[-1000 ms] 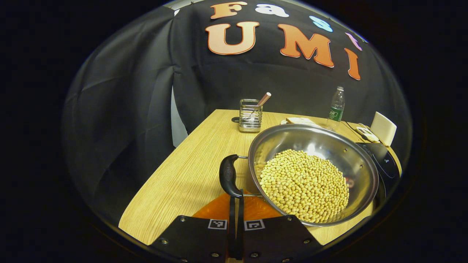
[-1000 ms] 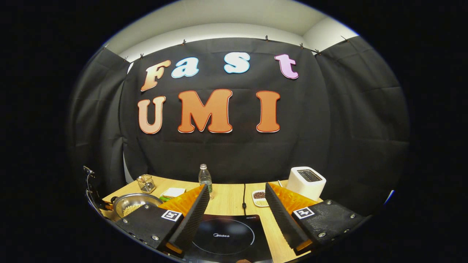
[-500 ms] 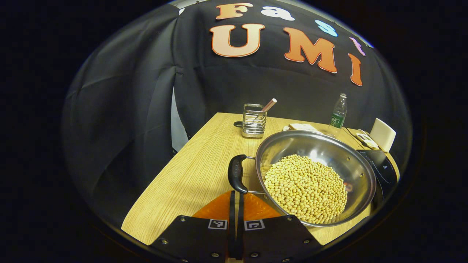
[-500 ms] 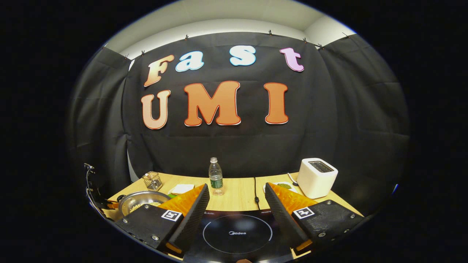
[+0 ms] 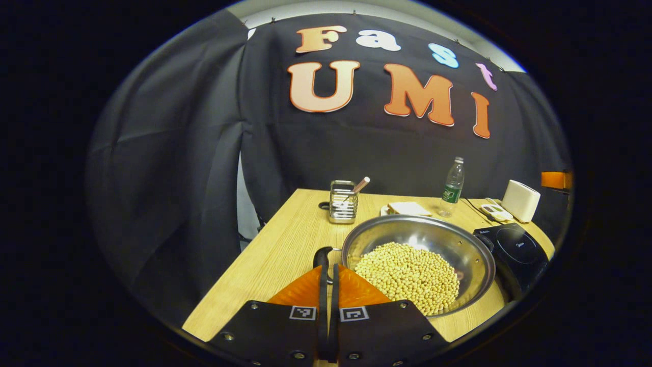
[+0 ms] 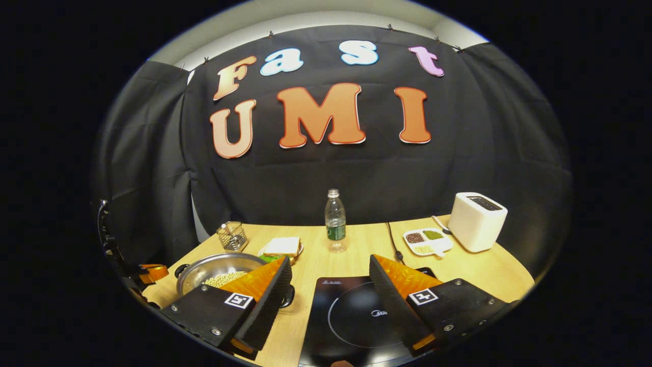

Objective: First push the handle of the pot to place it horizontally, then grasp the pot with both hands and set it on the induction cooktop.

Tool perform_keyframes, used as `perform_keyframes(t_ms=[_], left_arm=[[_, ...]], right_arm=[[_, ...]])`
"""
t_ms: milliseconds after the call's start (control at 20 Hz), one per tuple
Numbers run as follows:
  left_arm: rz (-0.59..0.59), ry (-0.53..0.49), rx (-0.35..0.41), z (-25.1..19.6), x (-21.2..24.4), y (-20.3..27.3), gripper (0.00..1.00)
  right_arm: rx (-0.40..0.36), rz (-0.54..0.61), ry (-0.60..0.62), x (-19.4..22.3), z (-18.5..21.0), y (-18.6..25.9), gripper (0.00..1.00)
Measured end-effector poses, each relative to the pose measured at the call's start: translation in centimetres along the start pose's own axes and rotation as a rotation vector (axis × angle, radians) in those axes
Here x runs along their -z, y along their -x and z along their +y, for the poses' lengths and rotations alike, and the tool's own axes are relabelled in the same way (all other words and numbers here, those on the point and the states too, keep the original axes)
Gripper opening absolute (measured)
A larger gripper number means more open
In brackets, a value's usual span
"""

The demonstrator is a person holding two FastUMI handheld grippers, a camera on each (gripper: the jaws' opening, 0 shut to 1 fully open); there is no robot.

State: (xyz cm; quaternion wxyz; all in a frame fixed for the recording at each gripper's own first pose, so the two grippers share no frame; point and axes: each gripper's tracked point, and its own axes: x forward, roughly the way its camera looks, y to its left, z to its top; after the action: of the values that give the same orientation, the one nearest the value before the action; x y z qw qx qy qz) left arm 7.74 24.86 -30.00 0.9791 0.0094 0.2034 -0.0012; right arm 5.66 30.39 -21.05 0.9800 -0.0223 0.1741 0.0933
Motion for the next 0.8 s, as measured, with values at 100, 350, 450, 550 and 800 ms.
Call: perform_keyframes(t_ms=[100,350,450,550,800], left_arm=[[-0.009,-0.021,0.003,-0.5,-0.6,-0.6,0.02],[0.016,-0.034,0.037,-1.5,-0.3,-2.0,0.45],[0.01,-0.051,0.028,-1.0,-0.4,-2.7,0.9],[0.026,-0.06,0.033,-0.9,0.2,-3.3,0.87],[0.113,-0.059,0.03,-0.4,2.8,-5.4,0.87]], right_arm=[[-0.014,0.043,0.028,2.0,1.8,-1.0,0.95],[-0.05,0.14,0.069,6.4,5.8,-3.8,0.96],[-0.057,0.178,0.062,7.8,6.8,-4.9,0.96],[-0.053,0.209,0.065,9.0,7.3,-5.9,0.96],[-0.034,0.266,0.065,11.0,8.1,-7.8,0.96]])
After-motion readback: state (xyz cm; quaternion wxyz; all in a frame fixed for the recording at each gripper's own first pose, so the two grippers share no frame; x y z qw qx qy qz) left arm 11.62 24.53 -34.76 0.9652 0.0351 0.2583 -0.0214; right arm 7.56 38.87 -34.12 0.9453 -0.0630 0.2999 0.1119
